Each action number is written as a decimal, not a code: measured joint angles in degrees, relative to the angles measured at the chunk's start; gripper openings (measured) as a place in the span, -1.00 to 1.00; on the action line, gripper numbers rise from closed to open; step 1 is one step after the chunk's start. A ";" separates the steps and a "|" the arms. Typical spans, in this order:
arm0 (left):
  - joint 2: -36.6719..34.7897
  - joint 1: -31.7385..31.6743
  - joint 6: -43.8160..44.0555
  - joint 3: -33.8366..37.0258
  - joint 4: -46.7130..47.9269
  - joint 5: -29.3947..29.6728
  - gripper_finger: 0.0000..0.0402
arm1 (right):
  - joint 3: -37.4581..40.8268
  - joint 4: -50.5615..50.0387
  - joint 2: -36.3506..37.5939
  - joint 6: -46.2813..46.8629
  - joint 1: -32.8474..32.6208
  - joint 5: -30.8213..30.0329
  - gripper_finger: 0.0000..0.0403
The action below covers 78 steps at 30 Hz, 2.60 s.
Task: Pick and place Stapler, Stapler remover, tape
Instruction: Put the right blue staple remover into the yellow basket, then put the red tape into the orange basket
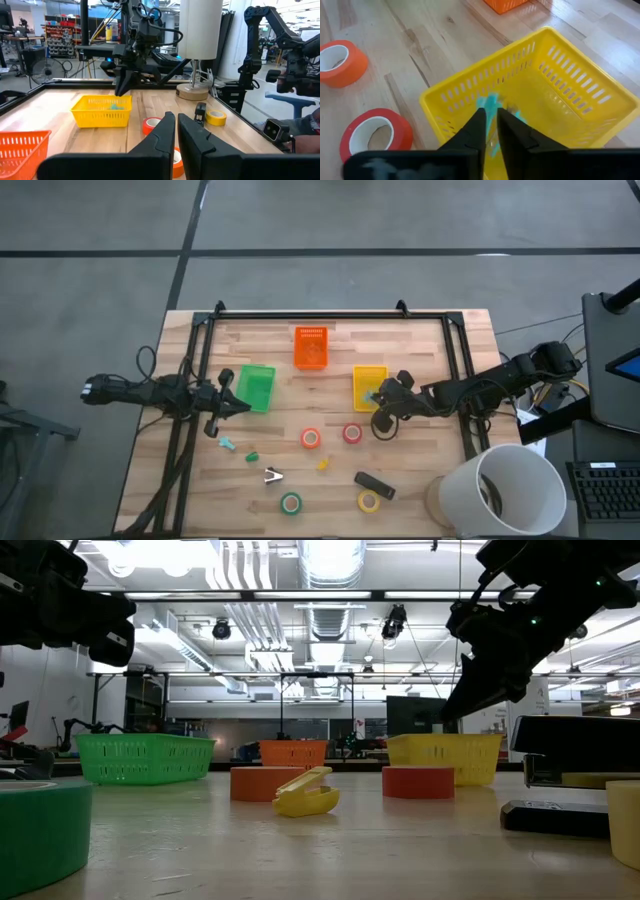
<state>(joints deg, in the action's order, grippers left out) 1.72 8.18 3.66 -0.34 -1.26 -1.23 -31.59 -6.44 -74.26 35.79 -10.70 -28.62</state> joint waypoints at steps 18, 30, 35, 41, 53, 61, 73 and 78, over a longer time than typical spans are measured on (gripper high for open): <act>-0.02 0.01 0.00 0.00 0.00 0.01 -0.88 | -0.04 22.23 -2.31 -16.35 -3.72 12.04 -0.29; -0.02 0.00 0.00 0.00 0.00 0.00 -0.88 | -8.56 18.60 -15.10 -18.30 -3.72 24.95 -0.34; 0.05 -0.01 0.00 0.00 0.00 0.00 -0.88 | -14.41 6.57 -18.74 -18.42 -3.73 25.62 -0.39; 0.28 0.00 0.00 0.00 -0.01 0.01 -0.88 | -20.10 -3.27 -21.97 -18.27 -4.12 25.72 -0.44; 0.39 0.01 0.00 0.00 0.00 -0.01 -0.88 | -21.53 -5.38 -25.03 -17.53 -4.53 26.10 -0.47; 0.39 -0.01 0.00 0.00 0.00 -0.01 -0.88 | -21.64 -4.70 -28.12 -17.86 -4.68 25.80 -0.46; 0.39 -0.01 0.00 0.00 0.00 -0.01 -0.88 | -21.66 -4.59 -28.19 -17.81 -4.68 25.51 -0.72; 0.39 0.01 0.00 0.00 0.00 0.01 -0.88 | -21.55 -3.88 -27.93 -17.81 -4.68 25.69 -0.79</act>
<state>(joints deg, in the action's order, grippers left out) 2.11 8.18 3.66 -0.34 -1.26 -1.21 -53.15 -10.32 -102.19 17.98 -15.38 -2.93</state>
